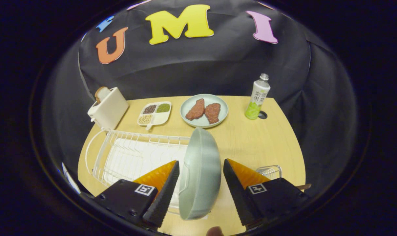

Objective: Take the plate from the dish rack, then take the spoon from the basket and place it into the plate.

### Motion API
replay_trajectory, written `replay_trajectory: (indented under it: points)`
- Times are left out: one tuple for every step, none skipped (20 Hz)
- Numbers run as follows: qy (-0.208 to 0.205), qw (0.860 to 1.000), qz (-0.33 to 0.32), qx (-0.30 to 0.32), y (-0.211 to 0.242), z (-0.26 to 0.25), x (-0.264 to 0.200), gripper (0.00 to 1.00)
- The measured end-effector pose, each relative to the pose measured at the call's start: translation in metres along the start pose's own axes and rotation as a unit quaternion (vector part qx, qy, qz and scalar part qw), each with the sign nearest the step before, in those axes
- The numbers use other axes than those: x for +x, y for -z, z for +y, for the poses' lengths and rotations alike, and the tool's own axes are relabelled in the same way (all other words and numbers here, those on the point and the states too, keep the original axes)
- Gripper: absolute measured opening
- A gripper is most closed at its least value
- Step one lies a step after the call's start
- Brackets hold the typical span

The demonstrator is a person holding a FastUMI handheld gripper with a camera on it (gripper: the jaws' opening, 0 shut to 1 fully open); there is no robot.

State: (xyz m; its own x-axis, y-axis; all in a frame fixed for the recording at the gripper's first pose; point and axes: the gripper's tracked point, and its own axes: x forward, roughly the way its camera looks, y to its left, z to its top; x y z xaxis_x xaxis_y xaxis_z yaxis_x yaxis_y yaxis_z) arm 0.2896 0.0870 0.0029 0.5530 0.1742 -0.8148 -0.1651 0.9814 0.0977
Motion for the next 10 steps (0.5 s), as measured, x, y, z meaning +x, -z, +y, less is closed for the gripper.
replay_trajectory:
  points:
    - [0.008,1.000,0.010,-0.005,-0.001,0.000,0.003,0.86]
    - [0.019,0.999,0.025,-0.007,0.003,-0.001,0.007,0.84]
    - [0.027,0.999,0.038,-0.003,0.005,0.000,0.011,0.83]
    - [0.033,0.998,0.052,0.001,0.007,0.001,0.014,0.82]
    - [0.039,0.997,0.063,0.005,0.010,0.002,0.017,0.80]
    - [0.044,0.996,0.073,0.009,0.013,0.002,0.018,0.75]
    - [0.048,0.996,0.078,0.016,0.013,0.003,0.017,0.71]
    - [0.058,0.995,0.079,0.022,0.013,0.002,0.017,0.68]
    - [0.069,0.994,0.080,0.027,0.013,0.000,0.017,0.64]
    - [0.082,0.993,0.083,0.032,0.014,-0.003,0.015,0.58]
